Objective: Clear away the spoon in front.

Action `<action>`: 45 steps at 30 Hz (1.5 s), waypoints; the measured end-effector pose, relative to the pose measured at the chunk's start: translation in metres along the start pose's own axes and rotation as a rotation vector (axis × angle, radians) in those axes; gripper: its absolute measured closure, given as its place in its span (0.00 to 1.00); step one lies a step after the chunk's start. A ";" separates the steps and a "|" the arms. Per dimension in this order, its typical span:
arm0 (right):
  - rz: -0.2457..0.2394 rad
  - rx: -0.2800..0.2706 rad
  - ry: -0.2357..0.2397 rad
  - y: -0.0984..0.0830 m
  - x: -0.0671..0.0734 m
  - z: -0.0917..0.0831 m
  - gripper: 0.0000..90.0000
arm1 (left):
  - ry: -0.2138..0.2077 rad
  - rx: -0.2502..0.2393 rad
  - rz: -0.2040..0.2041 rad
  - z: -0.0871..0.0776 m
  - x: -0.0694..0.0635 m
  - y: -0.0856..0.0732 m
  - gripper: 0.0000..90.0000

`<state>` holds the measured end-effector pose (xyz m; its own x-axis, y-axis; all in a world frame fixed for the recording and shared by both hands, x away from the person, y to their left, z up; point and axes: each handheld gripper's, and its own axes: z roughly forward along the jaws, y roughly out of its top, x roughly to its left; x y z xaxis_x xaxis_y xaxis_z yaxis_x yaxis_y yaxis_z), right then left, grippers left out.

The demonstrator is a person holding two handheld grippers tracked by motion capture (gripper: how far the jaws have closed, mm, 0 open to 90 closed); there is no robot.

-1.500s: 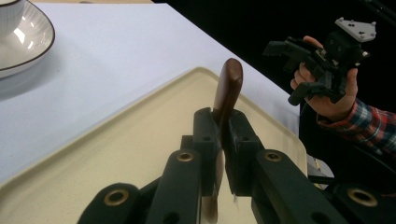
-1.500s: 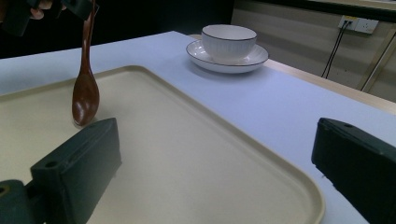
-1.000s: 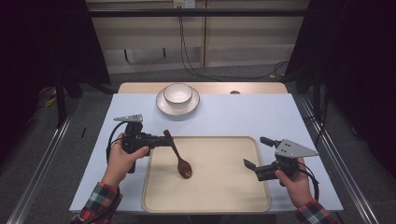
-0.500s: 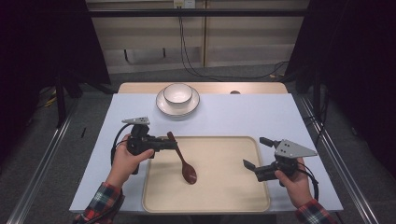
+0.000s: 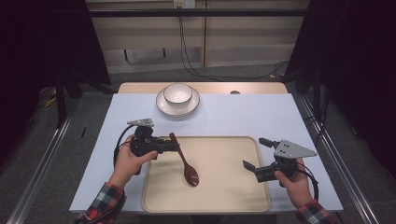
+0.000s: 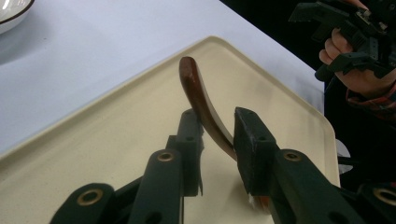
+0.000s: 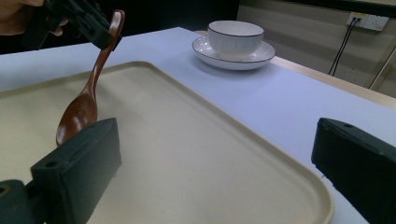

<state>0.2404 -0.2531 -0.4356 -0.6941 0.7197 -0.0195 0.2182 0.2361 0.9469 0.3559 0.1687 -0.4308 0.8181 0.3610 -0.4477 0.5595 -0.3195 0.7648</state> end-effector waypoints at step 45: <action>0.020 -0.008 0.010 0.000 -0.002 0.001 0.01 | 0.139 -0.019 0.124 0.008 0.001 -0.003 0.51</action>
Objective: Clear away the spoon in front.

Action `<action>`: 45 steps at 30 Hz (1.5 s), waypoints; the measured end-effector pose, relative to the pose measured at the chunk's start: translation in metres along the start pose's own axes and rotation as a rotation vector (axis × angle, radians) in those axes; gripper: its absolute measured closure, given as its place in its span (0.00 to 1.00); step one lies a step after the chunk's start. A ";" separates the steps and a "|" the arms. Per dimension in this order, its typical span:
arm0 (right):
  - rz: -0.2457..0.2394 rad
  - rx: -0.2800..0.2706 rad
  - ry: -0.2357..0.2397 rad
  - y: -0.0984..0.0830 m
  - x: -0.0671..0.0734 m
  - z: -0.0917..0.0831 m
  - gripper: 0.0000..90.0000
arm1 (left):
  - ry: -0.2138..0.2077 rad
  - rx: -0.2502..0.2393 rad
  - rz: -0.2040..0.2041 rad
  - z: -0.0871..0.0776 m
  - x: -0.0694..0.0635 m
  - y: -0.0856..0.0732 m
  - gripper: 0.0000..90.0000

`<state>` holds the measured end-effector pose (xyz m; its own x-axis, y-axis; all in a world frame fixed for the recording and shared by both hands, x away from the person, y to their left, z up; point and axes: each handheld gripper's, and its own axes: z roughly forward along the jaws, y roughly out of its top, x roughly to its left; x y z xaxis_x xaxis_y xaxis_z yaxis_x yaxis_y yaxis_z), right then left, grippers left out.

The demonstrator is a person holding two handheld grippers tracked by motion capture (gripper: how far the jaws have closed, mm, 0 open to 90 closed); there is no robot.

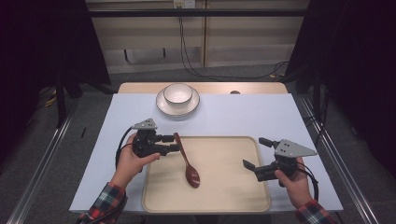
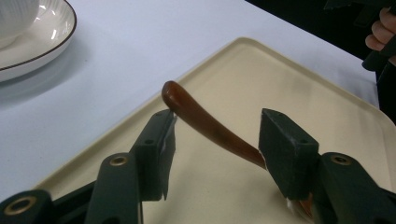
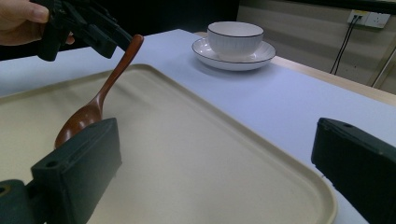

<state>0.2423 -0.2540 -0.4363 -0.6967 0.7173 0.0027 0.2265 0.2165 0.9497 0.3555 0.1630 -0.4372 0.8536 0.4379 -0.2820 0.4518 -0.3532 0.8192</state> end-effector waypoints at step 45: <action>-0.006 -0.015 -0.004 0.003 0.001 -0.002 0.01 | 0.012 -0.143 0.004 -0.013 0.002 0.004 0.22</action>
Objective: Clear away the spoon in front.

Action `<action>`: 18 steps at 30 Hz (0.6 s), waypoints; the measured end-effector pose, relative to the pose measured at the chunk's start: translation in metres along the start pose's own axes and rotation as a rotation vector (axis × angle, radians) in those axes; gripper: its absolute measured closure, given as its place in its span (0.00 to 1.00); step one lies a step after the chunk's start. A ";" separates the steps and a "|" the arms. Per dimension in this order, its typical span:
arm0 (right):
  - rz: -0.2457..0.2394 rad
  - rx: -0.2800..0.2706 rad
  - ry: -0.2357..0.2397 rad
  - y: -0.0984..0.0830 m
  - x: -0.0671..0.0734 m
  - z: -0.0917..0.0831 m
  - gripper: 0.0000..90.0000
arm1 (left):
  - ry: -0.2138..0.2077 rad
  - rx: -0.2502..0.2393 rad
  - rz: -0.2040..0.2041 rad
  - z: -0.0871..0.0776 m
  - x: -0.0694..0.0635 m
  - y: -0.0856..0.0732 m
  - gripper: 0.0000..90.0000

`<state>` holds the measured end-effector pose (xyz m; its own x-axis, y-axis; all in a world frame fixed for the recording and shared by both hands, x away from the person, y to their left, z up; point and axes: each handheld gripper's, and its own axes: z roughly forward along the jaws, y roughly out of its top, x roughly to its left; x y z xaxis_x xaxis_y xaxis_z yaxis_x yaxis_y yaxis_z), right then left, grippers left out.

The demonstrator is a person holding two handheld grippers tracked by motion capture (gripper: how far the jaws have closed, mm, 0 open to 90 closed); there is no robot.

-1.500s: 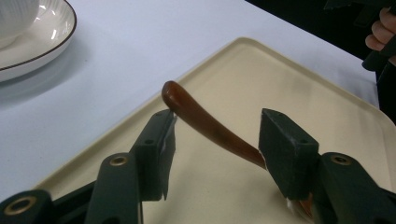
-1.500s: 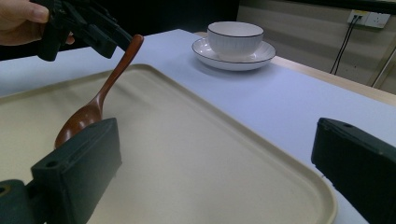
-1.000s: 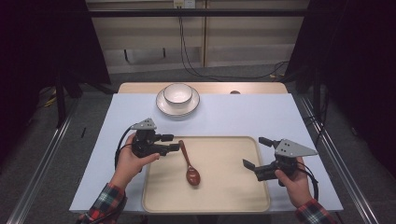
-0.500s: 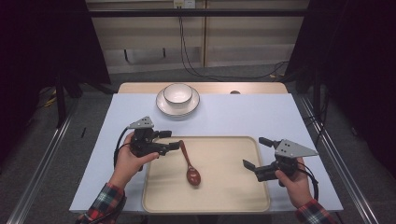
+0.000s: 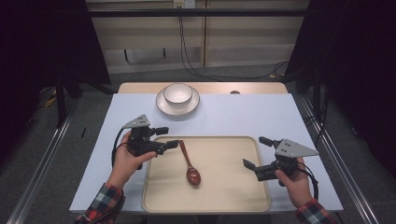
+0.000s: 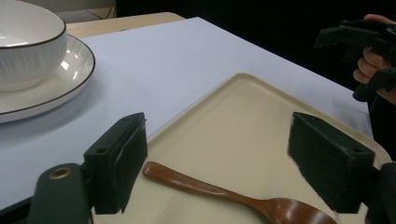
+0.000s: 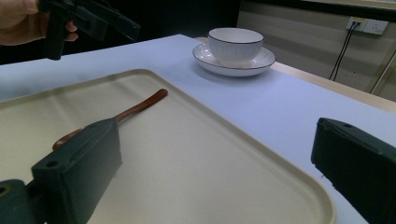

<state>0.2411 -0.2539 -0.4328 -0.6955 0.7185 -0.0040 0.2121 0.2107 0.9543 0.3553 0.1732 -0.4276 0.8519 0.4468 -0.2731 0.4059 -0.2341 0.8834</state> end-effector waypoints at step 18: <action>-0.006 0.005 0.013 0.000 0.000 0.000 0.01 | 0.007 -0.034 -0.003 -0.008 0.006 0.001 0.16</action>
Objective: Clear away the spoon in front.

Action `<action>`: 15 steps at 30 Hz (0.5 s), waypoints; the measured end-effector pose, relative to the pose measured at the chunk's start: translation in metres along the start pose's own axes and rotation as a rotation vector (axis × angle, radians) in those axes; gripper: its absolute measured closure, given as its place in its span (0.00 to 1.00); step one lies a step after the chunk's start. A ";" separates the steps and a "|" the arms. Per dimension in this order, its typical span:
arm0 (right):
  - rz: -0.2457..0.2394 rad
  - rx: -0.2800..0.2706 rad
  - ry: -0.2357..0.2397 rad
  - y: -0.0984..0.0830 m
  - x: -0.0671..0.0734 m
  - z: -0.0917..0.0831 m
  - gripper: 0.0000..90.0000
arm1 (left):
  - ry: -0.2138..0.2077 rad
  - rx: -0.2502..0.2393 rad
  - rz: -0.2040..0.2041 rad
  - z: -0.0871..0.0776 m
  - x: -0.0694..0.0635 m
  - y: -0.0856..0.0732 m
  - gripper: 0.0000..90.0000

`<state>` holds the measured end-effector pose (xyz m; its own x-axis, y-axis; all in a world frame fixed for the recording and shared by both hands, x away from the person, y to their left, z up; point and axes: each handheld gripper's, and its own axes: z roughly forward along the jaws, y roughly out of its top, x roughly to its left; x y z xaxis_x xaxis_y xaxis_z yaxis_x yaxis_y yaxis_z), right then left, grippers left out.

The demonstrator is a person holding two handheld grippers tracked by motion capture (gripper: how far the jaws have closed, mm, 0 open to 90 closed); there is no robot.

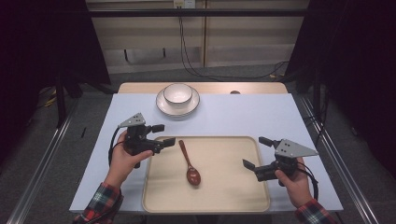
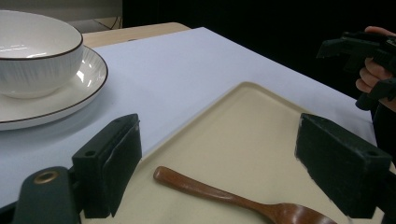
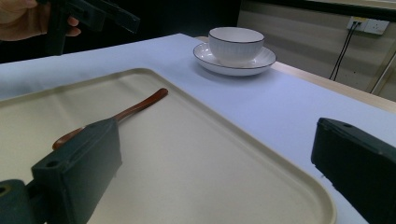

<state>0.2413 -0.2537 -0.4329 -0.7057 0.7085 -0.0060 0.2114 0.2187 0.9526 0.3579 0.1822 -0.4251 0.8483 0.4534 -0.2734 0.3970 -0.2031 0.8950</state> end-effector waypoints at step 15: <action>0.000 0.003 -0.001 0.000 -0.001 0.000 0.01 | 0.002 -0.064 -0.027 -0.009 0.006 0.002 0.09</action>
<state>0.2416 -0.2542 -0.4327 -0.7052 0.7089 -0.0066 0.2132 0.2209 0.9517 0.3602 0.1922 -0.4220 0.8369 0.4595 -0.2976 0.3970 -0.1352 0.9078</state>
